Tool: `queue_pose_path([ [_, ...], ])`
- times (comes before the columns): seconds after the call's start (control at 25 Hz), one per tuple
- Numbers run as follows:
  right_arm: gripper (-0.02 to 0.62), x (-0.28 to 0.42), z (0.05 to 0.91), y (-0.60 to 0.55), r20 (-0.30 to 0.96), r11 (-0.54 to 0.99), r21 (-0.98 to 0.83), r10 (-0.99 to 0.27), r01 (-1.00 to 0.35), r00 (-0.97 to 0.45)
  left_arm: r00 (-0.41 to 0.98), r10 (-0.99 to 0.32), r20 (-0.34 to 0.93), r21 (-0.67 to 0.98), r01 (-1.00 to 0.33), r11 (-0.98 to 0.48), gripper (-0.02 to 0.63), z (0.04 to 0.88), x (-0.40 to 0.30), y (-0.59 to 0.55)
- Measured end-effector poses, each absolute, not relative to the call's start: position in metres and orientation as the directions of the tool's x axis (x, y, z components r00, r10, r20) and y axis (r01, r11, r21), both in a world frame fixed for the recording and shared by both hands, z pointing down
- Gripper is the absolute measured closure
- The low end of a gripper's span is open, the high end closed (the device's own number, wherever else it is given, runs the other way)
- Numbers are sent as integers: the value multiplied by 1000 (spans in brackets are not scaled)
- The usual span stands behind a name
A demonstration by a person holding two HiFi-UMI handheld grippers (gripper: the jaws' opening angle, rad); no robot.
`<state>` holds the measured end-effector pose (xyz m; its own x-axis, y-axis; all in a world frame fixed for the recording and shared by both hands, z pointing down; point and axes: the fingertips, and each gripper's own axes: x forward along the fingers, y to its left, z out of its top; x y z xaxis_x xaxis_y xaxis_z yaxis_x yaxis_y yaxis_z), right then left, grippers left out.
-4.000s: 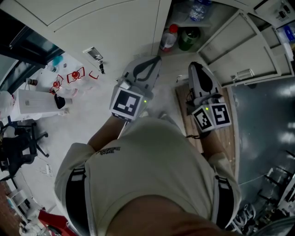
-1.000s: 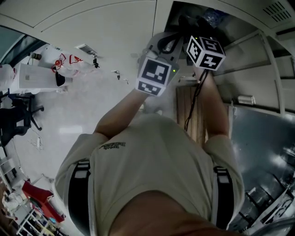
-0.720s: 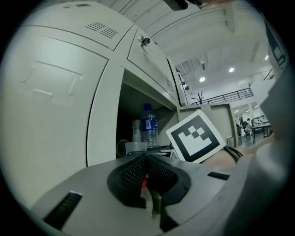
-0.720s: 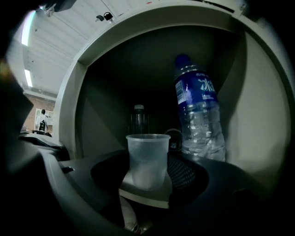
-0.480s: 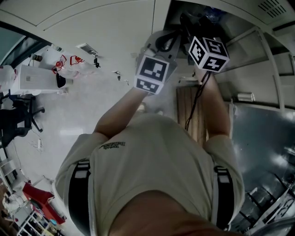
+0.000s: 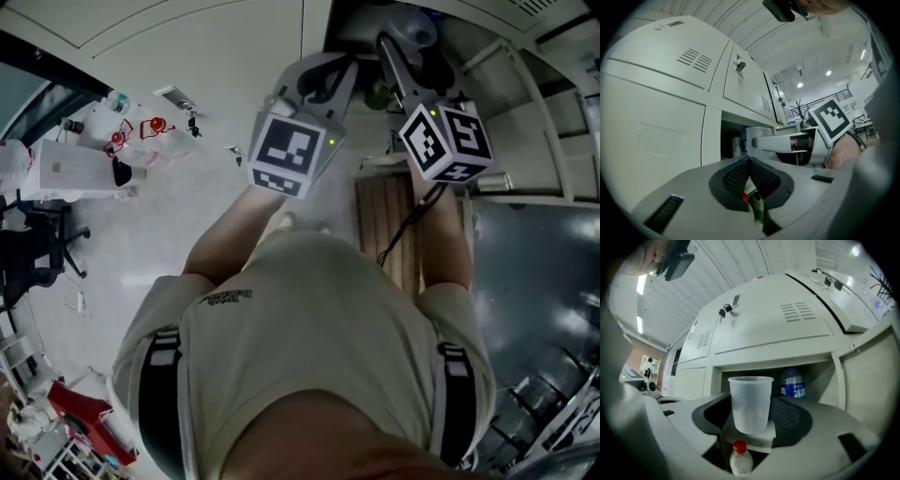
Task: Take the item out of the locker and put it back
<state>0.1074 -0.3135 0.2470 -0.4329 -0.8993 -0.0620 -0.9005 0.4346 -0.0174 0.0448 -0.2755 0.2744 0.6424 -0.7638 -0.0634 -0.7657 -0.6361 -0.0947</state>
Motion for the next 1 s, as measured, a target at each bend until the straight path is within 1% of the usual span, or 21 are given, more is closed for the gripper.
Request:
queue_pose_path([
  [0.2,331,118,229,-277,-94,437,12,-895,-899,-436,642,-761,-93,-131,-766,-630,594,257,35,-258],
  [0.44,331,114,234,-241,-84,432,150,-891,-889,-447,648,-753,-115,-117,-761,-638,594,251,24,-241],
  [0.72,331,114,260,-217,-26,469,98,-881,-878,-473,653,-752,-89,-134,-756,-640,592,262,20,-226],
  [1.0,331,92,275,-195,-7,528,73,-848,-846,-529,678,-732,-59,-148,-731,-666,594,280,22,-210],
])
